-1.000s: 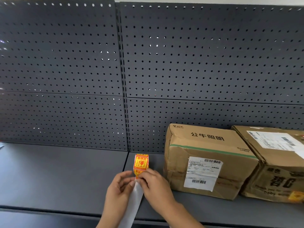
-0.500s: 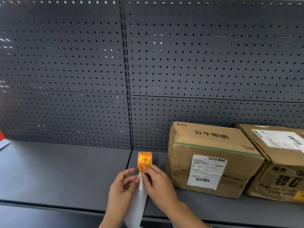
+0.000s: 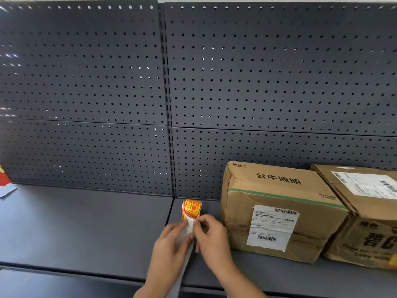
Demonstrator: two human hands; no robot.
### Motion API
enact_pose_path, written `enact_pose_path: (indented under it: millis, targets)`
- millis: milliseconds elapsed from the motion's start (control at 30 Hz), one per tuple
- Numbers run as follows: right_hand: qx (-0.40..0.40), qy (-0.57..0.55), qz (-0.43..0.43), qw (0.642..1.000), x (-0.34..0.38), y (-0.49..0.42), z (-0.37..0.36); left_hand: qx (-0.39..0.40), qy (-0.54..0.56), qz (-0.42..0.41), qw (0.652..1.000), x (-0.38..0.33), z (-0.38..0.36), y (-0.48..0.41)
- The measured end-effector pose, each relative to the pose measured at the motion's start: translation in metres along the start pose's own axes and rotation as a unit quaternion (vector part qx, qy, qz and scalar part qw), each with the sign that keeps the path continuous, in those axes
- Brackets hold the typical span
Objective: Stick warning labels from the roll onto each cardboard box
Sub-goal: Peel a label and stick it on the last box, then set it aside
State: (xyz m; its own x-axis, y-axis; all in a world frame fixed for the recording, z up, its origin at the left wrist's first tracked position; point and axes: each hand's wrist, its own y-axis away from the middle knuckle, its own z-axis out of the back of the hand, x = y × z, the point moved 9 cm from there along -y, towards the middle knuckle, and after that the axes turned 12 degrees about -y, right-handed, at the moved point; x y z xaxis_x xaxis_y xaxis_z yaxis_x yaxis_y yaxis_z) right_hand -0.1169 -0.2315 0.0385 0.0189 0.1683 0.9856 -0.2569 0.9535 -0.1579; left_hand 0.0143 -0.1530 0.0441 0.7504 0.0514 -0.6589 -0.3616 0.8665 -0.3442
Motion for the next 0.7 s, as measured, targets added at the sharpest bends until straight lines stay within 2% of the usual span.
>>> enact_pose_path:
  millis: [67,133,300,467,567,633,700]
  targets:
    - [-0.004,-0.025,-0.015,1.000,0.005,0.003,0.003,-0.002,-0.033,-0.017,0.999,0.002,-0.003,-0.005]
    - [-0.019,-0.038,-0.010,0.999,0.013,0.007,0.007,-0.011,-0.064,-0.001,0.998,0.009,-0.002,-0.010]
    - [-0.048,-0.070,0.052,0.995,0.047,0.018,0.015,-0.001,-0.105,0.052,0.993,0.024,-0.005,-0.014]
    - [-0.063,-0.008,0.193,0.979,0.085,0.029,0.026,0.004,-0.134,0.101,0.986,0.025,0.003,-0.007]
    - [-0.076,0.038,0.286,0.954,0.105,0.037,0.036,-0.054,-0.153,0.052,0.985,0.008,0.013,-0.009]
    - [-0.093,0.074,0.334,0.935,0.114,0.042,0.040,-0.105,-0.067,0.031,0.992,-0.012,0.025,-0.009]
    - [-0.103,0.111,0.360,0.920,0.119,0.045,0.039,-0.106,0.089,0.065,0.988,-0.027,0.032,-0.009]
